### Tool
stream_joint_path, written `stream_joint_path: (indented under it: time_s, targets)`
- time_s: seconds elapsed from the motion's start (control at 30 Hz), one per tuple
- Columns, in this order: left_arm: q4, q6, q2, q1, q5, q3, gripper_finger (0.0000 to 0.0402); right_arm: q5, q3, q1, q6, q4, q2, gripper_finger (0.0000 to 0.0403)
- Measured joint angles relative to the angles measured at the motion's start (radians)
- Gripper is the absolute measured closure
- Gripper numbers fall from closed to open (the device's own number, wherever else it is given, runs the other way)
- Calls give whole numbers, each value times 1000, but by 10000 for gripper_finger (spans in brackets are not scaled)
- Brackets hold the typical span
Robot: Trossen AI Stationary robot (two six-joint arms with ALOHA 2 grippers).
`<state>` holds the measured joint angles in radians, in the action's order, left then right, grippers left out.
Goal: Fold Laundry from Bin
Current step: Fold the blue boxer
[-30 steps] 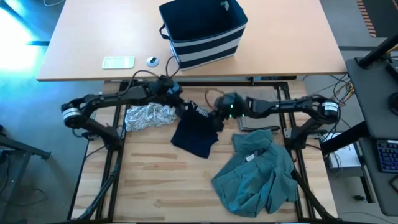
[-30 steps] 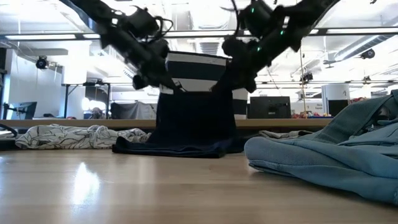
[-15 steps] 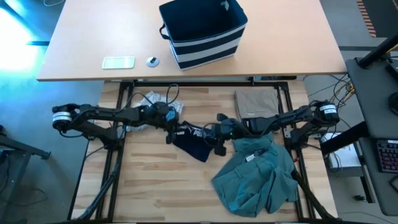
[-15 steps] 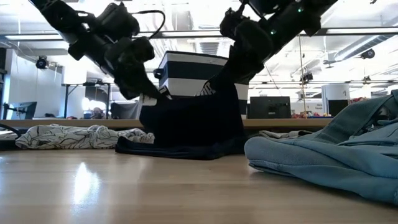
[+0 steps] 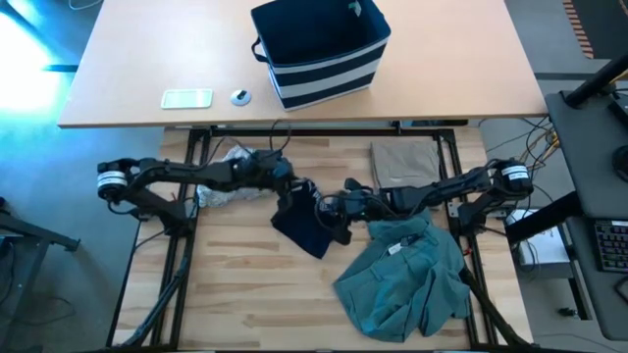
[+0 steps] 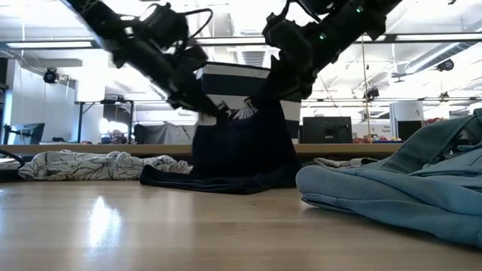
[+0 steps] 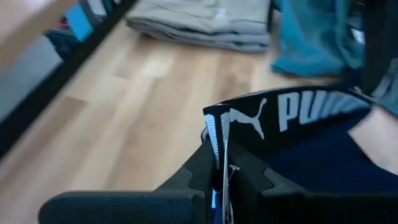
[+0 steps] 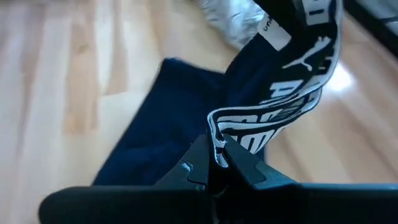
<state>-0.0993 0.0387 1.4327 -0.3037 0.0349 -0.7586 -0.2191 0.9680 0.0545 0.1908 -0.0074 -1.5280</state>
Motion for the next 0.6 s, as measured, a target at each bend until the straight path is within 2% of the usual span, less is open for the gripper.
stream_joint_path:
  time_s: [0.27, 0.6]
  targets:
    - [188, 129, 98, -55, 7, -194, 385, -33, 44, 12, 53, -11, -2, 390]
    - [214, 188, 107, -96, 43, -242, 385, -36, 43, 64, 105, -3, -90, 390]
